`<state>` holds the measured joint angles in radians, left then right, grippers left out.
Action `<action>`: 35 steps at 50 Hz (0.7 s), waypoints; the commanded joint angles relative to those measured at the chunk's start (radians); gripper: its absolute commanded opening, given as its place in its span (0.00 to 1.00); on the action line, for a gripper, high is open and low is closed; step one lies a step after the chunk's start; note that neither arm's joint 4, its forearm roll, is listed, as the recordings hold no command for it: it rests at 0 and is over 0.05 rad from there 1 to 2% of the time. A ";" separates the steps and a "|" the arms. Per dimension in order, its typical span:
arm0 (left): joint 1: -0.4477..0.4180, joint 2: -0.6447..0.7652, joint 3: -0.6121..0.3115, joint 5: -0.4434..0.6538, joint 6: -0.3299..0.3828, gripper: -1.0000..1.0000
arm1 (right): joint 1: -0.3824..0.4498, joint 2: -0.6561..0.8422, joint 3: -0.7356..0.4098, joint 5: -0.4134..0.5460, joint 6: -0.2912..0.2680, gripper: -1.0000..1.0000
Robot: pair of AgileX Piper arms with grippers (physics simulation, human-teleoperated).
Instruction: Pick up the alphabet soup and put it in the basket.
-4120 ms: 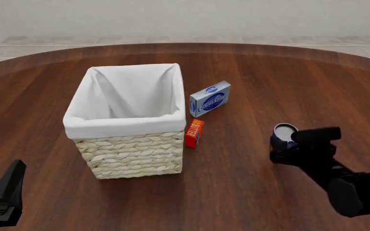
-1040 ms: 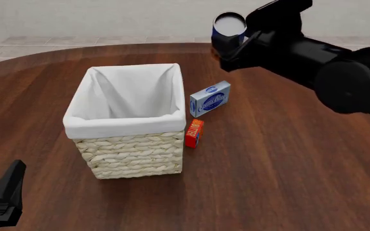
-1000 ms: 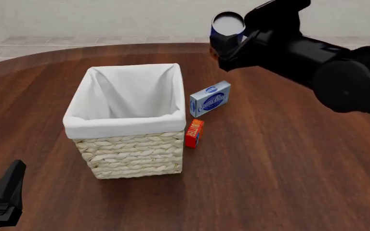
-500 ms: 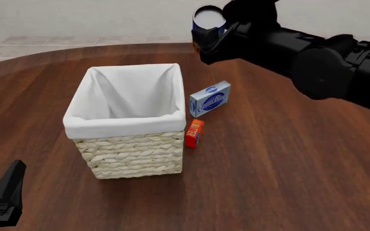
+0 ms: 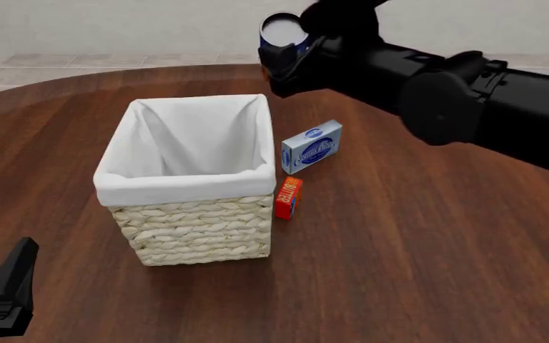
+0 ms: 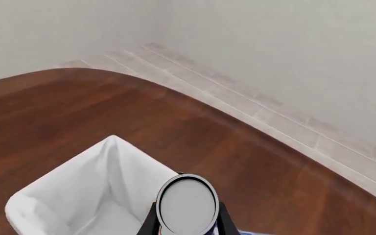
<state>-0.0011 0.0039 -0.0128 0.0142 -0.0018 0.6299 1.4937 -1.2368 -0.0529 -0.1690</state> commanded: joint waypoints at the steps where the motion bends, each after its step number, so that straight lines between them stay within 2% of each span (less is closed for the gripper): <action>1: 0.000 0.000 0.000 0.000 0.000 1.00 | 0.022 0.016 -0.032 -0.003 0.020 0.00; 35: 0.000 0.000 0.000 0.000 0.000 1.00 | 0.074 0.117 -0.115 0.006 0.039 0.00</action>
<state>-0.0011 0.0039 -0.0128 0.0142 -0.0018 0.6850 1.5935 -1.3207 -0.0474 -0.1559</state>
